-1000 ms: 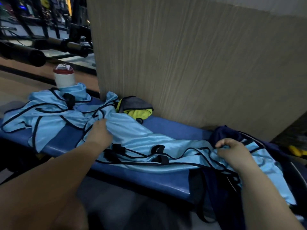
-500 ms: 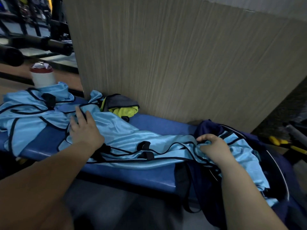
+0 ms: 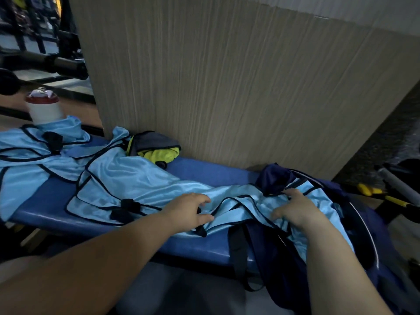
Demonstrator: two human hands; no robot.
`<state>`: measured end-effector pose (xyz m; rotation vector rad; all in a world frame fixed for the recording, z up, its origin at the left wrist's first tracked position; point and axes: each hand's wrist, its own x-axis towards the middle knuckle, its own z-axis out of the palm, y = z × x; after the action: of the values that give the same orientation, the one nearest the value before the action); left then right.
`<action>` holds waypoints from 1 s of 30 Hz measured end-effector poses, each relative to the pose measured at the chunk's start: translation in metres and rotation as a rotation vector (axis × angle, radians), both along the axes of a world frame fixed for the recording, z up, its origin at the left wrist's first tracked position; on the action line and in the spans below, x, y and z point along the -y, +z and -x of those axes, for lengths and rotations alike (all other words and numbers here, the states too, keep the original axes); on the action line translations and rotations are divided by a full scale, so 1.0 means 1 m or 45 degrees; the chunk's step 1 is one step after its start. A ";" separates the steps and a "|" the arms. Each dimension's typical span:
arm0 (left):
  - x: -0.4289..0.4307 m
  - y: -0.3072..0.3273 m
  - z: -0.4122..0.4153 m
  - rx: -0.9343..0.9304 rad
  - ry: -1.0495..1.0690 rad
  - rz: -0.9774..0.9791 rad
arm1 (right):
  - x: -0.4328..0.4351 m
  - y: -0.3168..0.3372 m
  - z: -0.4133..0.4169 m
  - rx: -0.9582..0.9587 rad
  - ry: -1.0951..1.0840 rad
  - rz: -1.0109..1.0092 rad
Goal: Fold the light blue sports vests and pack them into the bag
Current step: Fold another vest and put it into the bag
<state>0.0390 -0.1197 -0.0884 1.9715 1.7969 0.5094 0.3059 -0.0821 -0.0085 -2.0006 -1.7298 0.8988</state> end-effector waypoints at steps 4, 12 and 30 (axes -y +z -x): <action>-0.005 -0.004 0.007 -0.076 -0.004 0.067 | -0.007 0.006 -0.013 -0.842 -0.214 -0.327; 0.007 -0.003 0.006 -0.330 -0.090 -0.629 | -0.012 0.000 -0.032 -0.661 -0.314 -0.390; 0.029 -0.012 0.077 -0.392 0.230 -0.138 | -0.004 0.006 -0.046 -0.762 -0.692 -0.644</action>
<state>-0.0380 -0.1487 -0.1006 2.0623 2.1923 0.3809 0.3524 -0.0778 -0.0023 -1.5227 -0.8975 0.6790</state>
